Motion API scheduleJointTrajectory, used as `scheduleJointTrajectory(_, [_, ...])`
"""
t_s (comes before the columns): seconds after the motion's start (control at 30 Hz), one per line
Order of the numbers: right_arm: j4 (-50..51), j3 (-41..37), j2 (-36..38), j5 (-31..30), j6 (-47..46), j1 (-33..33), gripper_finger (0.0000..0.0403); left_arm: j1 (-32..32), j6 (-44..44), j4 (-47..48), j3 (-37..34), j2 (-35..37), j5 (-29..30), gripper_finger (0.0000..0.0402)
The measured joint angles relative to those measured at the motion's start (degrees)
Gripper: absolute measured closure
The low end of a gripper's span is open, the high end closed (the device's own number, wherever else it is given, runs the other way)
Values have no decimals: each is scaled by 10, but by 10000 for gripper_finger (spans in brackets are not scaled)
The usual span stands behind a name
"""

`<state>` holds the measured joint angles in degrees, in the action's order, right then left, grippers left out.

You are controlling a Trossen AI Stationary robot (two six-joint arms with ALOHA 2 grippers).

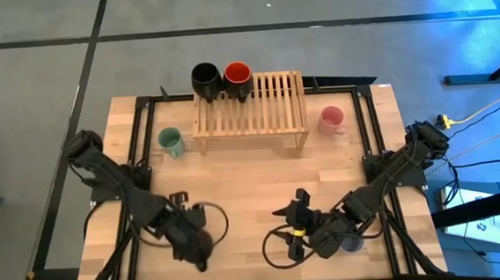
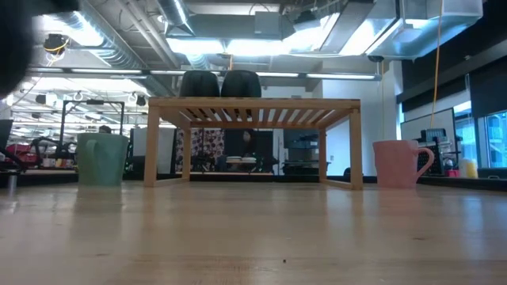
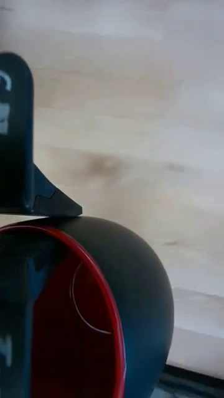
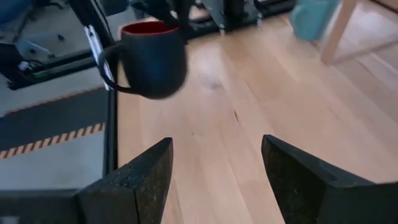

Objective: Place coffee mugs
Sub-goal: Put the red mug on the shelf

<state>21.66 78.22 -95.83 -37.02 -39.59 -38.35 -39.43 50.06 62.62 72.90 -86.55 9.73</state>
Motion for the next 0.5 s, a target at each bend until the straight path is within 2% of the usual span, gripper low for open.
scheduleJointTrajectory(0.3, [-88, 1, 0, -25, 73, 9, 171, 89, 72, 3, 30, 49, 68, 390])
scheduleJointTrajectory(0.5, [-113, 1, -1, -40, 106, 28, 171, 154, 50, -12, 30, 49, 92, 390])
